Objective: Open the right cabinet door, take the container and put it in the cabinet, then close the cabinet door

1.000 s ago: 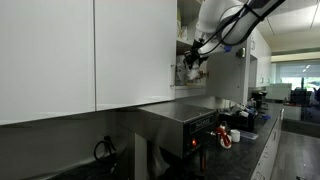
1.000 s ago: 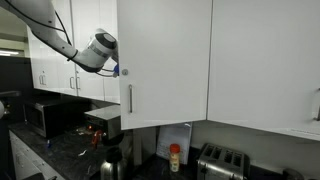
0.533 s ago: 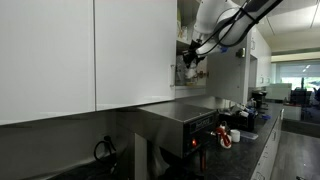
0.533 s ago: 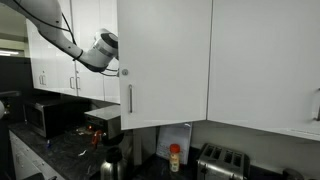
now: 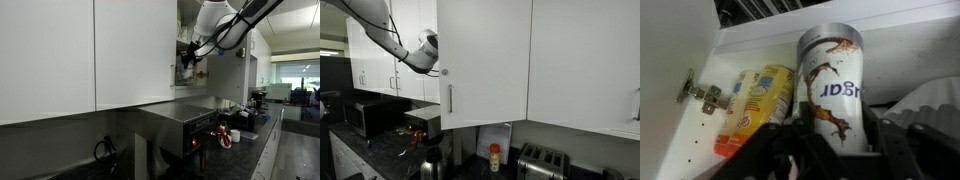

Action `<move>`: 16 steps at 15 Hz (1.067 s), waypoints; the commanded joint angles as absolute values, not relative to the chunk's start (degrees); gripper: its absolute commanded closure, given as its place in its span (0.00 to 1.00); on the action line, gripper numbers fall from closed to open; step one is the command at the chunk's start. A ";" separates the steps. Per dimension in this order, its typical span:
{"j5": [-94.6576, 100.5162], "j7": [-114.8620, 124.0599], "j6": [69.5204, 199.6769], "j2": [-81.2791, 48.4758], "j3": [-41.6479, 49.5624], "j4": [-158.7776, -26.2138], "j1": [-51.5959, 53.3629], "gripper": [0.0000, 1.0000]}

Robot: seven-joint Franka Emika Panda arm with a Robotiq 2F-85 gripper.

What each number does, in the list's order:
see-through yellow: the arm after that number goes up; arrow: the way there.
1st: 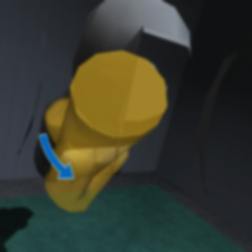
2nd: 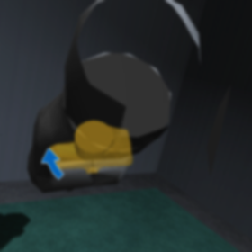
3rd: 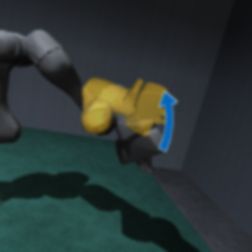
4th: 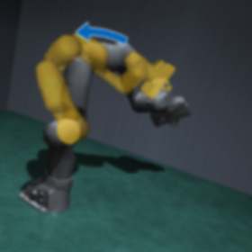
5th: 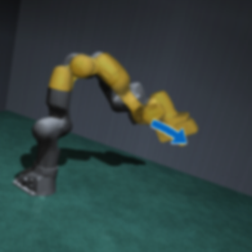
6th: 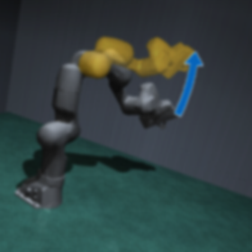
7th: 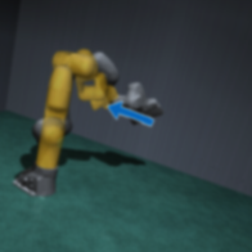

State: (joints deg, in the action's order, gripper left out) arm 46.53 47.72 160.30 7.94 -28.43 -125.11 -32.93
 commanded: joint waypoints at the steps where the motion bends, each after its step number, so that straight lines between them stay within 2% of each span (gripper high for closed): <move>1: 46.12 45.50 164.03 5.74 -27.29 -122.95 -33.23 0.76; 7: 43.61 41.78 167.44 3.52 -26.30 -122.16 -32.60 0.76; 16: 30.02 25.92 170.16 -0.19 -26.92 -121.12 -31.47 0.76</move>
State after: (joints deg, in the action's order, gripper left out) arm 33.56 31.17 168.73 1.52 -27.08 -123.43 -31.90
